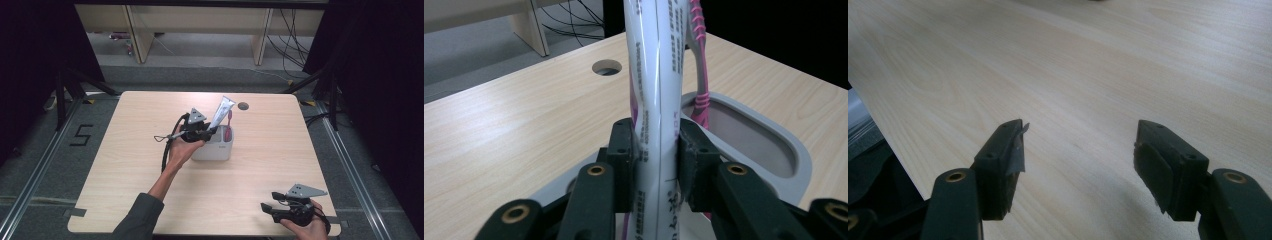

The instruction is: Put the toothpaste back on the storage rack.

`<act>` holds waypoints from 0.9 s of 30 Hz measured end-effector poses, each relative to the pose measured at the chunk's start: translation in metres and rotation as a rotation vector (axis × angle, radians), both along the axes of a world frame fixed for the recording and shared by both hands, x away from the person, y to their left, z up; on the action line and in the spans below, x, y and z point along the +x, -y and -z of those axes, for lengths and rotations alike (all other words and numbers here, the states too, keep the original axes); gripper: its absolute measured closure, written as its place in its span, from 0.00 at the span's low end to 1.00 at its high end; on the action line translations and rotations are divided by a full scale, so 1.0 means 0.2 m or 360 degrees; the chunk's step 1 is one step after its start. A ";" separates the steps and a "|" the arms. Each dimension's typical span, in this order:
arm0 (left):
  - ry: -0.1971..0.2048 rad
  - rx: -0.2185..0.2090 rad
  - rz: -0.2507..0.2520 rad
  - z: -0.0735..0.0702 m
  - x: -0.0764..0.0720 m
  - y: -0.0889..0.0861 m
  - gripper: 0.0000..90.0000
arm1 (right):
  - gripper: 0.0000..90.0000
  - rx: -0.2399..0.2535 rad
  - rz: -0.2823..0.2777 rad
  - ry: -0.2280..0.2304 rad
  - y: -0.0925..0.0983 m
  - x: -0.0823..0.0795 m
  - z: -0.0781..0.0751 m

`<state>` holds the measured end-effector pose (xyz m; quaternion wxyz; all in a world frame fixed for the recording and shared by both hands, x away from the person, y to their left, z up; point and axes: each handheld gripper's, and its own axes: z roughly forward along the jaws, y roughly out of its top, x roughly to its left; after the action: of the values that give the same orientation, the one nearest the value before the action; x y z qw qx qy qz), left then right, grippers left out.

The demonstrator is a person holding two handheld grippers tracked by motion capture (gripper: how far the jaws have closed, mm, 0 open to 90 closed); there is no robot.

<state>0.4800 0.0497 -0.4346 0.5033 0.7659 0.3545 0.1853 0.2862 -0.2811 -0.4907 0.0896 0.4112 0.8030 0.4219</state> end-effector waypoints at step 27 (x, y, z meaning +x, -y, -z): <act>0.0054 0.0004 0.0041 -0.16 -0.10 -0.12 0.57 | 0.42 -0.0025 -0.0005 0.0020 0.00 0.00 0.00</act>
<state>0.4608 0.0741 -0.4032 0.5106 0.7678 0.3357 0.1923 0.2866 -0.2815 -0.4910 0.0972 0.4065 0.8063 0.4185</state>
